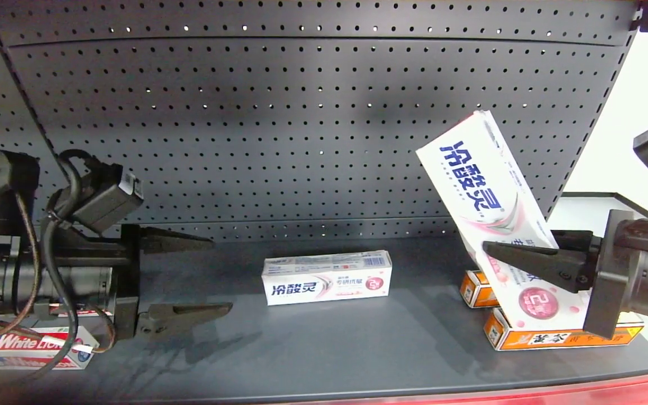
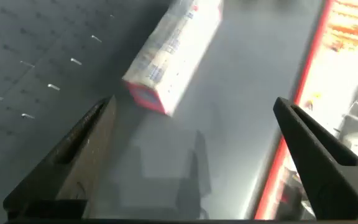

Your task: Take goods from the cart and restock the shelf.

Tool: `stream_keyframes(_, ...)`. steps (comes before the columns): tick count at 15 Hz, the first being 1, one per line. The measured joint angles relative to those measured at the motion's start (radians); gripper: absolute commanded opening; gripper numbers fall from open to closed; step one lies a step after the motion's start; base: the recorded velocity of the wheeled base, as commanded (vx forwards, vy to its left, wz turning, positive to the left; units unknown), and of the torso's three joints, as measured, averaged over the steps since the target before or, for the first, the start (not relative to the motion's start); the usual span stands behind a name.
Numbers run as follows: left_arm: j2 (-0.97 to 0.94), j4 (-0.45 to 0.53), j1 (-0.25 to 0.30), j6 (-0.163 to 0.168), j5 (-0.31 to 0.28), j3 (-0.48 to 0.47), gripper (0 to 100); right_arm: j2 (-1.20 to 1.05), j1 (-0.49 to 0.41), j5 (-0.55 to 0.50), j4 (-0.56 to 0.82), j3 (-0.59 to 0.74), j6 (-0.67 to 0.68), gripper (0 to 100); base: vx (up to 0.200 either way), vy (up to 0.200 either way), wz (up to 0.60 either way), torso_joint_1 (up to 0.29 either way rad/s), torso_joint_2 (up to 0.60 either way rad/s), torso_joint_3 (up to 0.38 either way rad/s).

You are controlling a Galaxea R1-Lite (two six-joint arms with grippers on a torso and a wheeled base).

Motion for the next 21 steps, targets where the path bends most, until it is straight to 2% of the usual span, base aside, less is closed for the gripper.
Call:
stream_keyframes(2,0.036,-0.036,-0.009,0.056,-0.007,-0.024,100,-0.004,-0.001,0.014,-0.001,0.006,0.000,0,0.000,0.000,0.00,0.000,0.00,0.000)
stream_keyframes(3,0.055,-0.049,-0.019,0.065,-0.006,-0.039,100,-0.005,-0.001,0.015,-0.001,0.007,0.000,0,0.000,0.000,0.00,0.000,0.00,0.000)
stream_keyframes(9,0.158,-0.051,-0.068,0.071,-0.006,-0.083,100,-0.008,0.001,0.022,-0.001,0.014,0.000,0,0.000,0.000,0.00,0.000,0.00,0.000)
stream_keyframes(14,0.300,-0.050,-0.078,0.085,0.000,-0.209,100,-0.026,-0.001,0.022,-0.001,0.032,0.001,0,0.000,0.000,0.00,0.000,0.00,0.000)
stream_keyframes(17,0.382,-0.049,-0.090,0.131,-0.018,-0.249,100,-0.038,-0.013,0.022,-0.001,0.043,0.001,0,0.000,0.000,0.00,0.000,0.00,0.000)
stream_keyframes(18,0.398,-0.042,-0.091,0.133,-0.038,-0.255,100,-0.041,-0.014,0.022,-0.001,0.046,0.002,0,0.000,0.000,0.00,0.000,0.00,0.000)
stream_keyframes(21,0.432,-0.027,-0.093,0.138,-0.048,-0.278,100,-0.050,-0.015,0.022,-0.001,0.061,0.002,0,0.000,0.000,0.00,0.000,0.00,0.000)
